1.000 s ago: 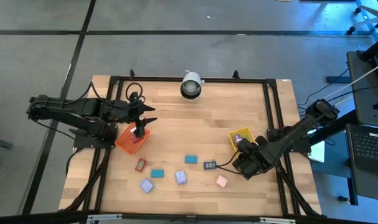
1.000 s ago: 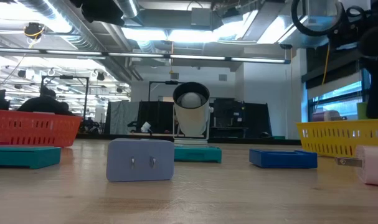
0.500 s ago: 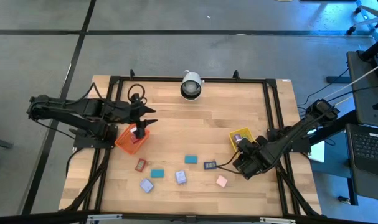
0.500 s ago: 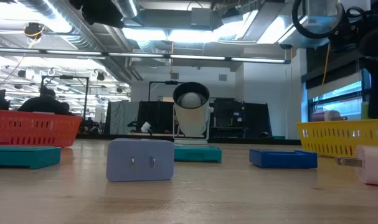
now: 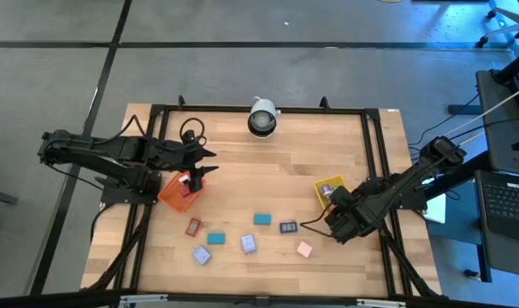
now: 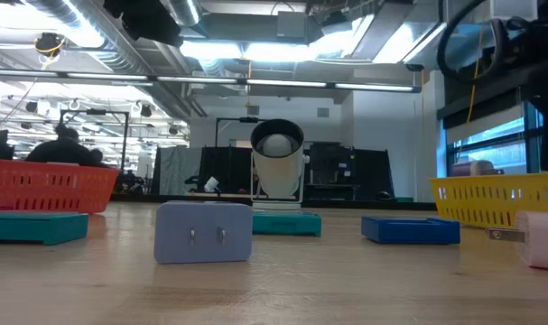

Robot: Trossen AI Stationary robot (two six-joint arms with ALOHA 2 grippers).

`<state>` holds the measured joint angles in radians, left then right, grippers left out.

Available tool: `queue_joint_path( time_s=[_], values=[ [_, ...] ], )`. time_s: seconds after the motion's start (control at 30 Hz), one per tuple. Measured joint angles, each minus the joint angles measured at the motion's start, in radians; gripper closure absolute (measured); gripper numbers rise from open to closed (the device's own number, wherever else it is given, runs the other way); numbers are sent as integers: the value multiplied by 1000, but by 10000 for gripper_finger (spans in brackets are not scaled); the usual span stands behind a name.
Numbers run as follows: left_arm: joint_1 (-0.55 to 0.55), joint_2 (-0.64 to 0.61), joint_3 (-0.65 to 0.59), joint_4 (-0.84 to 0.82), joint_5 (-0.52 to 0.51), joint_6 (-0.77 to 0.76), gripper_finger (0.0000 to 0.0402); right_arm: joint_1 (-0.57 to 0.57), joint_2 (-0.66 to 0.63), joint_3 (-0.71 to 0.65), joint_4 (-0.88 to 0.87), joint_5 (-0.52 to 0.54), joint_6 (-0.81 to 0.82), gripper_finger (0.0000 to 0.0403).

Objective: Pick & Place Office items
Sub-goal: Put the green charger adapter into the yellow basket, then put the white charger adapter into the yellow basket

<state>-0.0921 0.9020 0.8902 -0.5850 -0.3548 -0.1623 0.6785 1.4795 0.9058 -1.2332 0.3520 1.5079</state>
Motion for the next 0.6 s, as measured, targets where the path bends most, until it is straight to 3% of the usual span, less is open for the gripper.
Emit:
queue_joint_path(
  time_s=[0.33, 0.6],
  values=[
    [0, -1, 0, -2, 15, 0, 215, 0, -6, 60, 21, 94, -11, 154],
    [0, -1, 0, -19, 36, -31, 214, 45, -6, 178, 110, 104, -55, 154]
  ],
)
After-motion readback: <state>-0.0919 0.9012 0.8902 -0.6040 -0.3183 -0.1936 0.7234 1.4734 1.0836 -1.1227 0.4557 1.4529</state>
